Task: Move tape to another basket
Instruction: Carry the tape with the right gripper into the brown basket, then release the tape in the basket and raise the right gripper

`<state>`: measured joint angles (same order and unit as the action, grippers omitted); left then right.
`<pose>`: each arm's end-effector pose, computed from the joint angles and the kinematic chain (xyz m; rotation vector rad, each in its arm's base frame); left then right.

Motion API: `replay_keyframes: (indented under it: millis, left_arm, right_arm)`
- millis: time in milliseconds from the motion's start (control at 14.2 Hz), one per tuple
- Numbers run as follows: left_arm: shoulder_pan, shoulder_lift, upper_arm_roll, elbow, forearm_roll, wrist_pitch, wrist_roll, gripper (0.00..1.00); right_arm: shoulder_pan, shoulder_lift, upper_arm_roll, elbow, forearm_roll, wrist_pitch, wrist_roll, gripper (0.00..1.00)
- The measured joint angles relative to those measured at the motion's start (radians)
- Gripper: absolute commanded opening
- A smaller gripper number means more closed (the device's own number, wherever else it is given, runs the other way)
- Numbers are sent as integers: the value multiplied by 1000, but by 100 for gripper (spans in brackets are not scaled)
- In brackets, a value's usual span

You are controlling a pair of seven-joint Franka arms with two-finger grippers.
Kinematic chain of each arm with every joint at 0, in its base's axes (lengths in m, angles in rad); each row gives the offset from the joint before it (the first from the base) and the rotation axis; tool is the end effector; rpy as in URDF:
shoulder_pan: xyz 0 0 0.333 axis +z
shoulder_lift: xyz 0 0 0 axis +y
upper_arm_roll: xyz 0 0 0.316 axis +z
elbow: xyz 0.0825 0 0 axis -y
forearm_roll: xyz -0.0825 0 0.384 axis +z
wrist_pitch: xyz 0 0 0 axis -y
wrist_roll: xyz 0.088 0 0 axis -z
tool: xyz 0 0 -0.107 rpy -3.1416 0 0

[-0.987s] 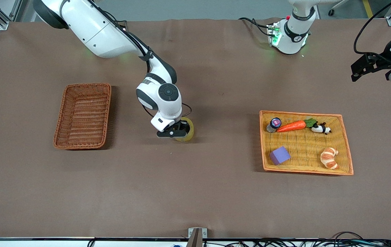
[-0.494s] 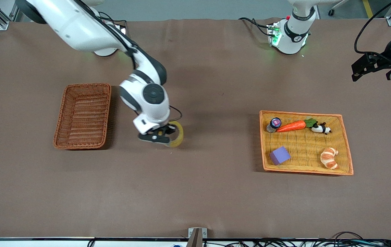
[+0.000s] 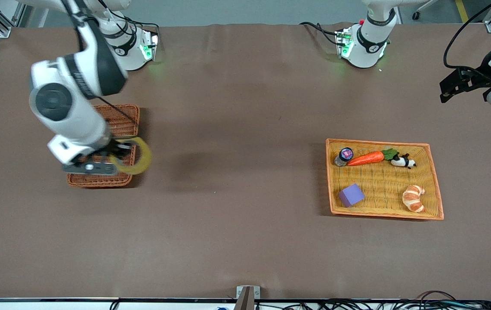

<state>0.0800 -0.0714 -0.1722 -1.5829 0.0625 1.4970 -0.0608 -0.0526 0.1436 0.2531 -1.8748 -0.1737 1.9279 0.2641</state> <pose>0.5230 -0.0449 0.6507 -3.0657 0.0410 0.0150 0.5783 0.1002 0.4307 3.0003 0.0048 -0.0809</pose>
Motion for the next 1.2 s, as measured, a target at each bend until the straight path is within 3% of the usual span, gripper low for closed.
replay_keyframes:
  millis: [212,564,776,1058,1128,1199]
  left_arm:
    - [0,0,0,1,0,-3,0,100]
    - [-2,0,-1,1,0,-3,0,100]
    - [-2,0,-2,2,0,-3,0,100]
    - [-3,1,-3,2,0,-3,0,100]
    - [-3,1,-3,2,0,-3,0,100]
    - [-4,1,-4,2,0,-3,0,100]
  right_arm:
    - [4,-124,-135,-275,14,210,-160,1]
    - [11,-184,-250,-657,14,609,-259,1]
    - [12,-162,-303,-765,14,785,-299,3]
    - [14,-73,-310,-799,14,923,-306,7]
    - [15,-53,-310,-799,14,940,-306,15]
    - [15,-39,-312,-798,14,953,-309,49]
